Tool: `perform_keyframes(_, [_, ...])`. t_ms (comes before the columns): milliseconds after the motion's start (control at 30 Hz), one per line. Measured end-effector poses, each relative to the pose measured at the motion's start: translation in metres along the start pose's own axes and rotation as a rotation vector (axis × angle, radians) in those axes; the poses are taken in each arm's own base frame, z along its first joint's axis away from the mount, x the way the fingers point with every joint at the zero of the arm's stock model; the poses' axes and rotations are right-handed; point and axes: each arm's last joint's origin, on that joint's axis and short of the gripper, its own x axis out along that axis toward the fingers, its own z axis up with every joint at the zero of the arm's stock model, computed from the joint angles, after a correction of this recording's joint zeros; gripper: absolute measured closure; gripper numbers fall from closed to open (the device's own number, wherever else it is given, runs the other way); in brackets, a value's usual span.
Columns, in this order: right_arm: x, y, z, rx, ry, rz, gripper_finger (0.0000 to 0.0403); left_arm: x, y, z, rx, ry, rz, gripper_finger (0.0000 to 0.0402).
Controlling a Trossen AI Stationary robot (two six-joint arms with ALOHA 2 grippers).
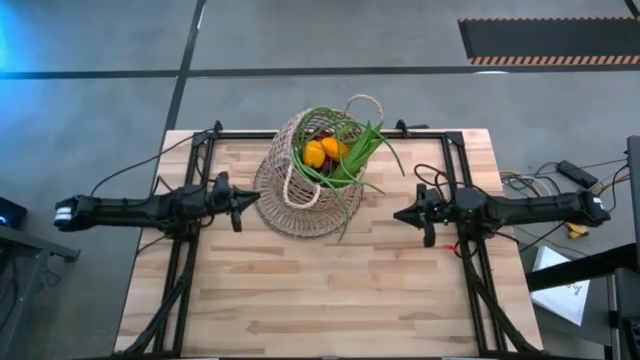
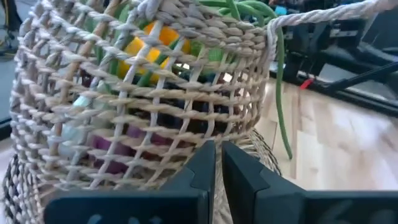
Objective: Build produce basket
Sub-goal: Return to Home Position
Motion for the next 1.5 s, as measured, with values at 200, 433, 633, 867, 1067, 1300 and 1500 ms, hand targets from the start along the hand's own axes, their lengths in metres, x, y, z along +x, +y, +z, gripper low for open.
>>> perform_keyframes(200, [-0.011,-0.003,-0.012,0.018,-0.11,0.057,0.0394,-0.009,0.01,-0.019,-0.022,-0.074,-0.013,0.0391])
perform_keyframes(433, [-0.014,0.0,-0.01,-0.01,-0.14,0.088,0.0394,-0.018,0.01,-0.02,-0.019,-0.201,-0.103,0.0391])
perform_keyframes(633, [-0.015,-0.001,-0.01,-0.117,-0.154,0.048,0.0394,-0.014,0.01,-0.024,-0.015,-0.149,-0.103,0.0391])
perform_keyframes(867, [-0.025,0.001,-0.003,-0.195,-0.259,0.048,0.0394,-0.015,0.01,-0.023,-0.017,-0.157,-0.116,0.0391])
perform_keyframes(1067, [-0.026,-0.001,-0.015,-0.106,-0.138,0.072,0.0394,-0.015,0.01,-0.024,-0.013,-0.152,-0.119,0.0391])
perform_keyframes(1300, [-0.026,0.0,-0.015,-0.162,-0.133,0.092,0.0394,-0.014,0.008,-0.027,0.062,-0.109,-0.186,0.0391])
perform_keyframes(1500, [-0.025,0.0,-0.016,-0.165,-0.126,0.092,0.0394,-0.015,0.007,-0.026,0.097,-0.129,-0.207,0.0391])
